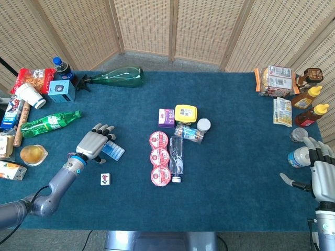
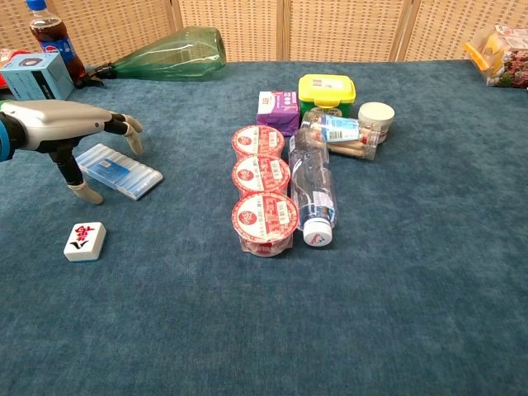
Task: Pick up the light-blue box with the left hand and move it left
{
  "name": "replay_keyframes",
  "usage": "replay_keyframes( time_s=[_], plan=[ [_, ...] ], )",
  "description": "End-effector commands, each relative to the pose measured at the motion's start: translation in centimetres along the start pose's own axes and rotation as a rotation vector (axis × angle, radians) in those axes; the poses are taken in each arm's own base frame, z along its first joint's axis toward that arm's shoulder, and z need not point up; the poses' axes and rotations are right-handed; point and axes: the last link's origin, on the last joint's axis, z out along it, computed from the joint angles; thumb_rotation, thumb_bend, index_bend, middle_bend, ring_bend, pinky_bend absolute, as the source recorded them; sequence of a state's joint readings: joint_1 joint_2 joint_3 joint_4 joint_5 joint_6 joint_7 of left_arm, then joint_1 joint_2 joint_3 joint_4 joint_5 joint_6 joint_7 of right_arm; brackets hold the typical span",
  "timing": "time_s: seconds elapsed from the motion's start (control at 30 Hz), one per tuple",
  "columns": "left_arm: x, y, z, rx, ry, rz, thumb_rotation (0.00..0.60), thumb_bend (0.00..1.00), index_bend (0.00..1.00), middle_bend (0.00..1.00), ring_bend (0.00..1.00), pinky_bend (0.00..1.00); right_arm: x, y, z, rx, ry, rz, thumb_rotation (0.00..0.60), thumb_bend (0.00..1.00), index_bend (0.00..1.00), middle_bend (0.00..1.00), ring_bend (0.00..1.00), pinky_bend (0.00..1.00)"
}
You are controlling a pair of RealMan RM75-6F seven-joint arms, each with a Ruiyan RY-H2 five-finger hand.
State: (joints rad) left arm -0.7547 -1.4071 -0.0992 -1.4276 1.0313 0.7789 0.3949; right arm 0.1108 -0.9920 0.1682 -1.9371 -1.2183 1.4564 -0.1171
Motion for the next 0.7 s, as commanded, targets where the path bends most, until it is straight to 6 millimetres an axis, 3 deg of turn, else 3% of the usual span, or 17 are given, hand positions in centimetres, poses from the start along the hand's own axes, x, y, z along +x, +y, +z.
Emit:
replay_keyframes(
  time_s=[0.03,0.43,0.7],
  plan=[
    [-0.10,0.08,0.18,0.002,-0.006,0.004,0.600,0.14,0.30,0.00,0.00,0.00,0.05,0.07,-0.12,-0.001,0.001,0.000,0.501,0.00,0.00,0.00,0.00,0.00],
    [0.18,0.02,0.35,0.013,0.009,0.006,0.600,0.14,0.56,0.00,0.00,0.00,0.24,0.18,-0.42,-0.004,0.003,0.008,0.499,0.00,0.00,0.00,0.00,0.00],
    [0.85,-0.18,0.00,0.023,0.044,-0.050,0.600,0.14,0.64,0.00,0.00,0.00,0.33,0.09,-0.36,0.000,0.013,0.018,0.504,0.00,0.00,0.00,0.00,0.00]
  ],
)
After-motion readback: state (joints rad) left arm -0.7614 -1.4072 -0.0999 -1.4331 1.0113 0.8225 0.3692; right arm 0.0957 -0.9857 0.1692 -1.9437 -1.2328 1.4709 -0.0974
